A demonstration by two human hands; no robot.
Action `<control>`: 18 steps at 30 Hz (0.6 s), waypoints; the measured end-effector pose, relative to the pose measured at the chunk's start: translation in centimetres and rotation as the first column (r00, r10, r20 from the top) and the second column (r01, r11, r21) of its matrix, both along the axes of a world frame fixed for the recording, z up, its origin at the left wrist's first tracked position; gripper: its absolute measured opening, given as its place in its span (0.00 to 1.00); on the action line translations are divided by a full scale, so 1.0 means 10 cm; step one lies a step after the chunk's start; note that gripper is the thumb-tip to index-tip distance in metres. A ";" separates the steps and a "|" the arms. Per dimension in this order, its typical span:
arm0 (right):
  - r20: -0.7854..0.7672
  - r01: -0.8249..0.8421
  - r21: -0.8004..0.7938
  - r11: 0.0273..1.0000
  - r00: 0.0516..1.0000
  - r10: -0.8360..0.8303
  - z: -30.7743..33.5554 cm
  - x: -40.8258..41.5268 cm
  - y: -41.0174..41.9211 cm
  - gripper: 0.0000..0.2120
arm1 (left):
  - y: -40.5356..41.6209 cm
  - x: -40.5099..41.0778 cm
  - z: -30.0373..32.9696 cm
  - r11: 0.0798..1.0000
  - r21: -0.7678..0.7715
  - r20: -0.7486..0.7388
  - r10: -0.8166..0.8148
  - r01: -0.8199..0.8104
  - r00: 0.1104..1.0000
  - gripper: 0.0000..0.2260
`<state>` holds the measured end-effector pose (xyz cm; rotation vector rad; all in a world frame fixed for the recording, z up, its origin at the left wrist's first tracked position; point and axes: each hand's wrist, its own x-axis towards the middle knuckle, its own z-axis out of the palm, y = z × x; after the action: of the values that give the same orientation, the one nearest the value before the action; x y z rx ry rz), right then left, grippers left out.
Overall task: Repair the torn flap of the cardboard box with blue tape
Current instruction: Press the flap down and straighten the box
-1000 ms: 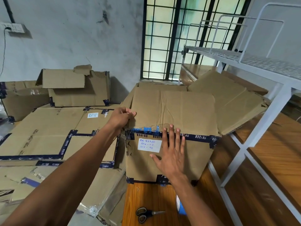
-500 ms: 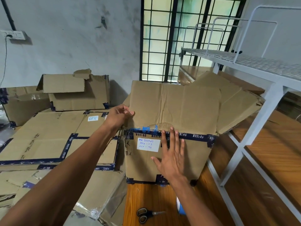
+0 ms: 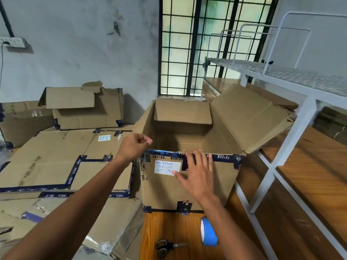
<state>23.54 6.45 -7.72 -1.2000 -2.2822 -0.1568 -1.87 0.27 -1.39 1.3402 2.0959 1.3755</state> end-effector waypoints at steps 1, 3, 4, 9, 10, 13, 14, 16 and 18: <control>-0.058 0.008 -0.023 1.000 0.998 -0.010 0.04 0.03 0.02 0.34 | -0.03 0.03 -0.02 0.998 0.051 -0.001 0.039 -0.039 0.999 0.03; -0.188 0.069 -0.090 0.994 0.978 -0.085 0.12 0.14 0.11 0.27 | -0.09 0.07 -0.07 0.981 0.137 0.020 0.138 -0.139 0.990 0.04; -0.253 0.127 -0.119 0.985 0.955 -0.154 0.16 0.22 0.15 0.25 | -0.14 0.08 -0.11 0.968 0.158 0.033 0.194 -0.197 0.980 0.05; -0.630 0.328 -0.413 0.849 0.570 -0.527 0.35 0.70 0.49 0.34 | -0.50 0.18 -0.30 0.923 0.226 0.101 0.296 -0.312 0.950 0.18; -0.656 0.316 -0.486 0.815 0.485 -0.579 0.37 0.80 0.57 0.38 | -0.54 0.23 -0.31 0.935 0.173 0.105 0.294 -0.308 0.950 0.19; -0.638 0.233 -0.635 0.737 0.379 -0.670 0.39 0.97 0.72 0.47 | -0.57 0.30 -0.47 0.967 -0.073 0.245 0.256 -0.245 0.935 0.19; -0.629 0.199 -0.660 0.724 0.382 -0.678 0.41 0.99 0.74 0.48 | -0.58 0.29 -0.52 0.970 -0.095 0.394 0.244 -0.225 0.886 0.19; -0.625 0.131 -0.675 0.726 0.420 -0.657 0.42 1.00 0.75 0.45 | -0.60 0.27 -0.55 0.979 -0.056 0.689 0.179 -0.195 0.703 0.18; -0.633 0.072 -0.676 0.734 0.454 -0.627 0.41 1.00 0.74 0.41 | -0.59 0.30 -0.50 0.982 0.051 0.882 0.042 -0.184 0.470 0.13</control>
<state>33.55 13.85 -3.60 -1.5884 -1.1439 0.8626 1.12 -5.66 -6.43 0.2889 1.3556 1.7602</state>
